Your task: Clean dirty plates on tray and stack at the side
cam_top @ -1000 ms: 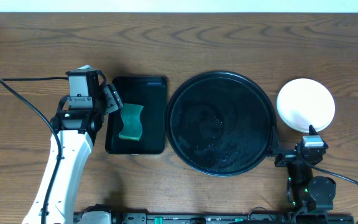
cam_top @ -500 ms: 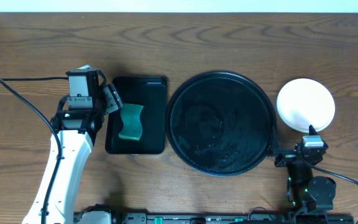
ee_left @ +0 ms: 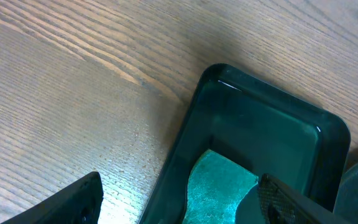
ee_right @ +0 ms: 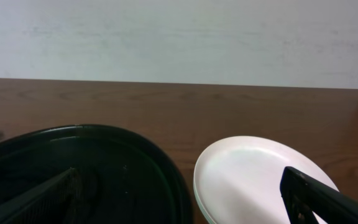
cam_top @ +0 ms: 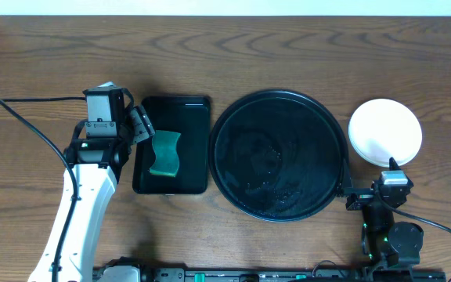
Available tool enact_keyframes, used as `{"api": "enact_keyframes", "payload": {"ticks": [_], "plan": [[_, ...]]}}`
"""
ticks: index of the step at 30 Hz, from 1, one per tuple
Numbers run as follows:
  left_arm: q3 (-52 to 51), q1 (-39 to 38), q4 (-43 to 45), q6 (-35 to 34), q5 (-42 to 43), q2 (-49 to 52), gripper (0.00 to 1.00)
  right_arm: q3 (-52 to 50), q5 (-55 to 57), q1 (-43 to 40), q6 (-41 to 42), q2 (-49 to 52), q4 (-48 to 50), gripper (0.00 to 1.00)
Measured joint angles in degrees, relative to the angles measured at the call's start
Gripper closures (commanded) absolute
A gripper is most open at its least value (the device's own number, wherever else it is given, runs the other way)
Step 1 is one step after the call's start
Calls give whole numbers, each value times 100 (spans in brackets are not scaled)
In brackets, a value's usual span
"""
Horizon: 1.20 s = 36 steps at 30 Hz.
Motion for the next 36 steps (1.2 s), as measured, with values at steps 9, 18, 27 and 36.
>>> {"api": "enact_keyframes", "payload": {"ticks": [9, 18, 27, 36], "plan": [[0, 0, 0, 0, 0, 0, 20, 0, 0, 0, 0, 0, 0, 1], [0, 0, 0, 0, 0, 0, 20, 0, 0, 0, 2, 0, 0, 1], [0, 0, -11, 0, 0, -214, 20, 0, 0, 0, 2, 0, 0, 1], [-31, 0, -7, 0, 0, -1408, 20, 0, 7, 0, 2, 0, 0, 1]]}}
